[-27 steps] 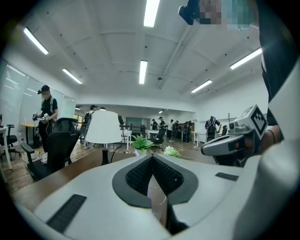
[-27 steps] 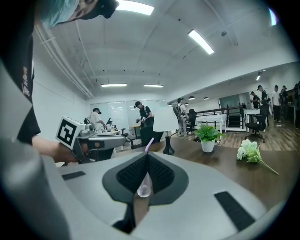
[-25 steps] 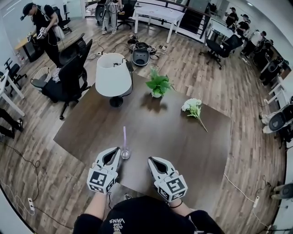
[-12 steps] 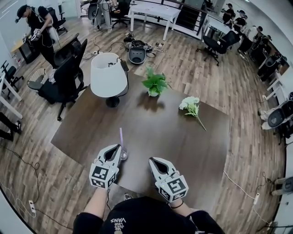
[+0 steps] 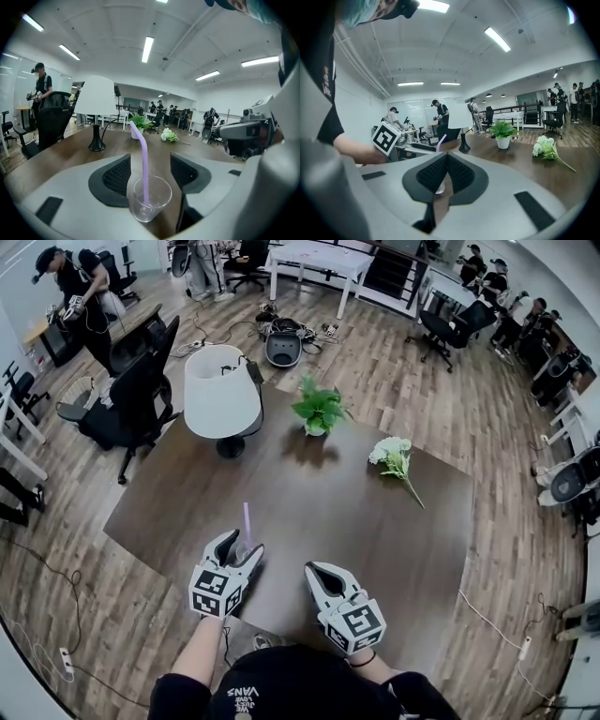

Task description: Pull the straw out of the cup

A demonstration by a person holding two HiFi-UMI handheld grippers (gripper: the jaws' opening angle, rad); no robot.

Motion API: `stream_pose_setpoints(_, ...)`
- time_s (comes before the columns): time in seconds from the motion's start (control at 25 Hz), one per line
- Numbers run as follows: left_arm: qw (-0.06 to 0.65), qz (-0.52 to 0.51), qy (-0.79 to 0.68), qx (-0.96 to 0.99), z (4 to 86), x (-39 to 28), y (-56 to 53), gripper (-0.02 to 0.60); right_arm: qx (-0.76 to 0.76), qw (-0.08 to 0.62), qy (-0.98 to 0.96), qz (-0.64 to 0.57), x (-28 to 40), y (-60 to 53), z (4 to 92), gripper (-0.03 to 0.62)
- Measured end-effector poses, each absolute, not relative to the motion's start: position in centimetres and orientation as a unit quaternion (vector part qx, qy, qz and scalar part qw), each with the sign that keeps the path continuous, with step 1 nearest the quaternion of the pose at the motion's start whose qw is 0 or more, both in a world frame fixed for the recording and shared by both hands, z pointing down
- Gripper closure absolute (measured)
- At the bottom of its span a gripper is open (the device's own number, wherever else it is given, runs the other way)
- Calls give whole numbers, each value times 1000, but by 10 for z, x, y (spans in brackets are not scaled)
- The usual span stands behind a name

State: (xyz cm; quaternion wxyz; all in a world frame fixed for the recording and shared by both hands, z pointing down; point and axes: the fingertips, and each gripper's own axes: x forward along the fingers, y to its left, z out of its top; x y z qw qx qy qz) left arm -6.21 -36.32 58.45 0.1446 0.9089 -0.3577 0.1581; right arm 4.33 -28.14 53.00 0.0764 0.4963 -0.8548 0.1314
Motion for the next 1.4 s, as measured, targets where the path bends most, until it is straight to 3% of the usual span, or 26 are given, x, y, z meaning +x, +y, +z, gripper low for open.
stream_pose_setpoints(0.48,139,196,-347,907,603,-49,-376,332,504,76,-850,133,49,-279,533,577)
stream_pose_setpoints(0.8,139,208,-353,902,609,-57,-379,534,504,77,-850,132,47,-280,532,577)
stream_pose_setpoints(1.4,120,173,-367,906,585,-64,-377,539,495,73,-856,127,41,-275,529,577)
